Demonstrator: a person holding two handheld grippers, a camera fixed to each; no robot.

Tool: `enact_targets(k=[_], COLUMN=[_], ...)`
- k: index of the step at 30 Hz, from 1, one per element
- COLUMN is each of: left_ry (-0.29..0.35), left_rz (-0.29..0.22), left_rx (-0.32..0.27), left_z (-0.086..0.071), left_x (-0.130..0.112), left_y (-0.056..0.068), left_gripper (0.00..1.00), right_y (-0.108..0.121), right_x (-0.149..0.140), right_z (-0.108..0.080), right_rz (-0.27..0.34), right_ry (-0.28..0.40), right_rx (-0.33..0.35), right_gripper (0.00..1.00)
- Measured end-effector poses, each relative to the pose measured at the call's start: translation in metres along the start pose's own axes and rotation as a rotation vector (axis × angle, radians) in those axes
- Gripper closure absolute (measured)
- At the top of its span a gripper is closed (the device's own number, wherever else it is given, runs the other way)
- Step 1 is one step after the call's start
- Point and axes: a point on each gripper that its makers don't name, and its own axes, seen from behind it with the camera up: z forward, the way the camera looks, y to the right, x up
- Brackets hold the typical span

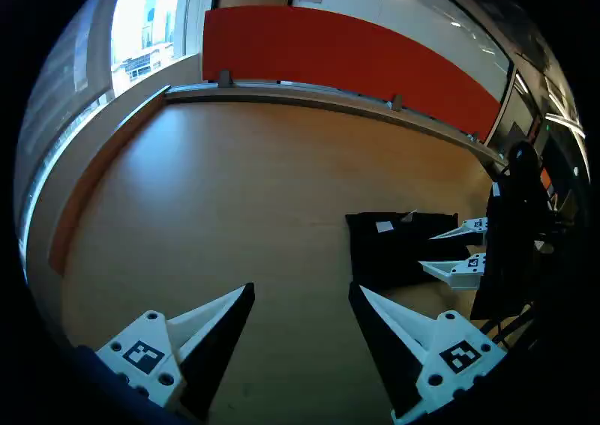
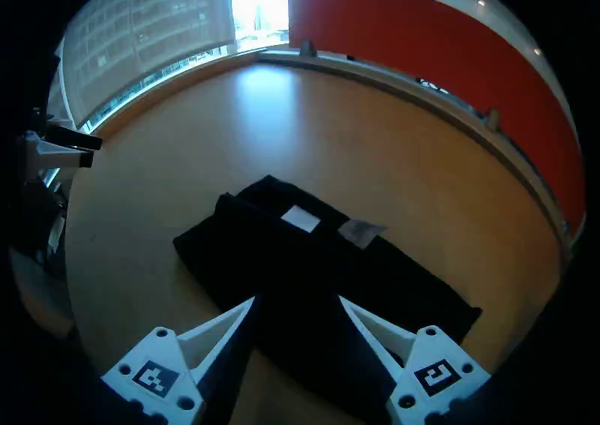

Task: Fold towel

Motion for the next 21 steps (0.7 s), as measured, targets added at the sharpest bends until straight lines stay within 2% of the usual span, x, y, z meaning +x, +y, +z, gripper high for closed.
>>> enact_targets(k=[11,21], left_ry=[0.002,0.000], left_rz=[-0.002,-0.003], left_rx=[0.002,0.007], left_z=[-0.001,-0.003], left_x=[0.000,-0.001], left_y=[-0.002,-0.005], left_gripper=[0.07,0.06], right_y=[0.008,0.025], right_x=[0.002,0.024], right_z=[0.008,0.014], right_rz=[0.010,-0.006], right_ry=[-0.006,0.010], right_rx=[-0.003,-0.023], right_gripper=[0.33,0.33])
